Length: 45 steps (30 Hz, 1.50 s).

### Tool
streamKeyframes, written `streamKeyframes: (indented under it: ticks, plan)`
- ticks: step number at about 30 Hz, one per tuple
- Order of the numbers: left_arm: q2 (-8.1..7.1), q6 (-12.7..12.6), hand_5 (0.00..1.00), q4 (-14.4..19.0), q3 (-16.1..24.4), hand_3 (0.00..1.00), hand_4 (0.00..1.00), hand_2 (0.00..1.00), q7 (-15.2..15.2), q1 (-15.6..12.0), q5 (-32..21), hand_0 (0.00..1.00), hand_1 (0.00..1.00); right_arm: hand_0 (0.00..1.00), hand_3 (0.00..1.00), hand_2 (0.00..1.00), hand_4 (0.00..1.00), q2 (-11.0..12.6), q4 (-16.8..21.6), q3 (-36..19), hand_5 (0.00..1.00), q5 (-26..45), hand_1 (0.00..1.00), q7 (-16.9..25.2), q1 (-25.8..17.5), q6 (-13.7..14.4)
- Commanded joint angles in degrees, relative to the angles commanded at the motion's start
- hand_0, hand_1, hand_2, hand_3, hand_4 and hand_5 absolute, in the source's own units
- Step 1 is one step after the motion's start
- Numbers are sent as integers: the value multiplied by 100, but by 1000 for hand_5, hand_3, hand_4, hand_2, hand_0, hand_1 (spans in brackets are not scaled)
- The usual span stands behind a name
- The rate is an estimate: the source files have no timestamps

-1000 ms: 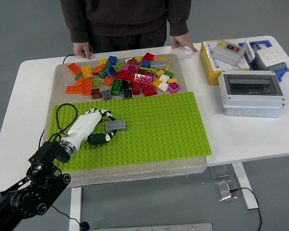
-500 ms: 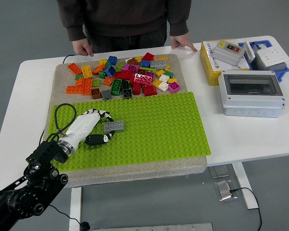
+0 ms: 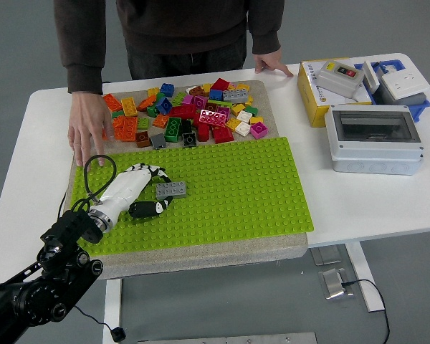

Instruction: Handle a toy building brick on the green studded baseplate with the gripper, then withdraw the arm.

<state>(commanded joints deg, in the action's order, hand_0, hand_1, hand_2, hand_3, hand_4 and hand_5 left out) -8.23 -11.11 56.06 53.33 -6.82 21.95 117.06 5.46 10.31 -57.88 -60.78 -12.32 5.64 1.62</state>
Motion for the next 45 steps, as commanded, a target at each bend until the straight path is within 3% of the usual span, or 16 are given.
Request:
streamKeyframes:
  ticks: [24, 25, 45]
  plan:
    - [6, 60, 257, -20, 31, 603, 623, 865, 57, 16, 139, 987, 902, 656, 517, 684, 412, 2, 0, 8, 703, 14, 655, 12, -7, 0]
    - [3, 66, 259, -14, 33, 685, 627, 873, 64, 16, 149, 987, 904, 655, 518, 684, 413, 2, 0, 9, 702, 17, 655, 15, -7, 1]
    - [-51, 168, 264, 117, 43, 729, 637, 883, 128, 38, 262, 991, 910, 653, 517, 682, 414, 8, 0, 35, 701, 67, 650, 90, -8, 44]
